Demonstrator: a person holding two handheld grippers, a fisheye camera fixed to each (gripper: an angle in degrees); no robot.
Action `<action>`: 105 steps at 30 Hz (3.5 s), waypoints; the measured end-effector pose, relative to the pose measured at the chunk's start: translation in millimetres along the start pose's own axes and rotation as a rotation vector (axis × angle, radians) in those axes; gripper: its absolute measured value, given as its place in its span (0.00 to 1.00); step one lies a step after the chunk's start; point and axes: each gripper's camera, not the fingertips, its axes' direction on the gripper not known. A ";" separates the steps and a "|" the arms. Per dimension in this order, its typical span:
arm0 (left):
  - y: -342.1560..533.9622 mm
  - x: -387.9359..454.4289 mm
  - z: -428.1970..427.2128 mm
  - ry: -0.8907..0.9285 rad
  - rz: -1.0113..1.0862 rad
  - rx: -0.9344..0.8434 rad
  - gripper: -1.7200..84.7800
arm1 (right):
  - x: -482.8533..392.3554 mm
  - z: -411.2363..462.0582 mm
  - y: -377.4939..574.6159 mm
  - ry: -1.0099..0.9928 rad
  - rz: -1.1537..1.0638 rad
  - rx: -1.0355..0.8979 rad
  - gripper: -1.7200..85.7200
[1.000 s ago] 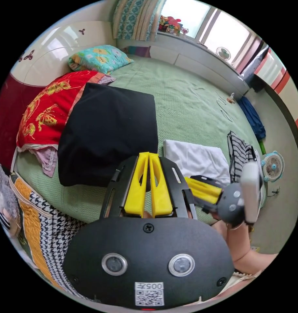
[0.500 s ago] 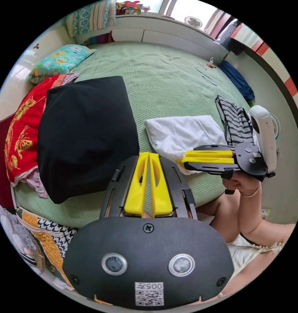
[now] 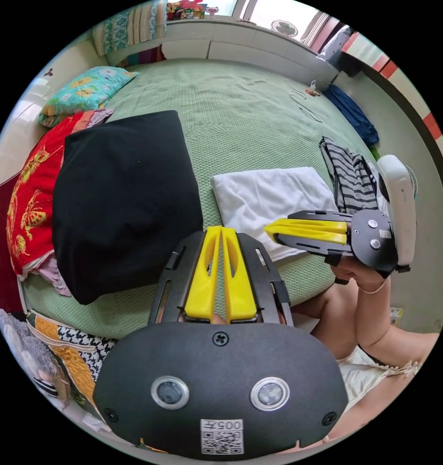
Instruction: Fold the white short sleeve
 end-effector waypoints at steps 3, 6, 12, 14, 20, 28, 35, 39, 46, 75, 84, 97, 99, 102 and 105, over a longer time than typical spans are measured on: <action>-0.2 -1.3 4.3 -0.005 -0.008 -0.001 0.01 | -25.4 5.2 7.8 0.079 -0.094 0.013 0.07; 0.2 -2.0 8.2 -0.008 -0.017 0.001 0.01 | -59.6 14.1 19.5 0.174 -0.264 0.018 0.10; 2.7 -1.9 14.9 -0.010 -0.030 0.012 0.01 | -121.4 45.3 46.3 0.369 -0.515 0.025 0.15; 5.2 -2.9 17.6 -0.018 -0.044 0.014 0.01 | -129.8 56.4 48.6 0.399 -0.534 -0.012 0.15; 12.5 0.0 26.1 -0.017 -0.050 0.013 0.01 | -130.8 70.3 49.9 0.494 -0.464 -0.026 0.07; 25.6 24.8 42.0 -0.046 0.082 -0.004 0.02 | -69.2 10.0 45.6 0.264 -0.151 0.114 0.00; 42.7 67.1 59.0 -0.035 0.329 0.115 0.06 | -15.6 -25.1 48.2 0.026 0.034 0.174 0.00; 49.7 79.7 74.6 -0.028 0.411 0.139 0.16 | -9.2 -39.4 50.8 -0.014 0.042 0.193 0.00; 46.4 112.3 93.0 -0.161 0.524 0.219 0.24 | -2.0 -52.5 51.6 -0.046 0.051 0.203 0.00; -0.9 62.2 67.1 0.012 0.267 0.285 0.07 | -15.3 -11.1 45.8 0.386 -0.149 -0.225 0.08; -26.5 37.2 39.4 -0.004 0.207 0.433 0.07 | -9.3 -53.4 25.1 0.433 -0.015 -0.051 0.01; -46.0 -42.4 47.5 0.255 -0.115 0.551 0.08 | 61.2 -24.3 -110.0 0.516 0.044 -0.204 0.01; -43.3 -42.1 46.1 0.219 -0.119 0.542 0.08 | 85.4 -8.5 -122.2 0.424 0.145 -0.258 0.02; -41.1 -36.2 46.5 0.210 -0.098 0.505 0.08 | 109.9 -2.9 -118.4 0.378 0.238 -0.329 0.08; -37.9 -21.3 45.8 0.204 -0.046 0.493 0.08 | 123.9 -39.1 -100.8 0.329 0.312 -0.236 0.13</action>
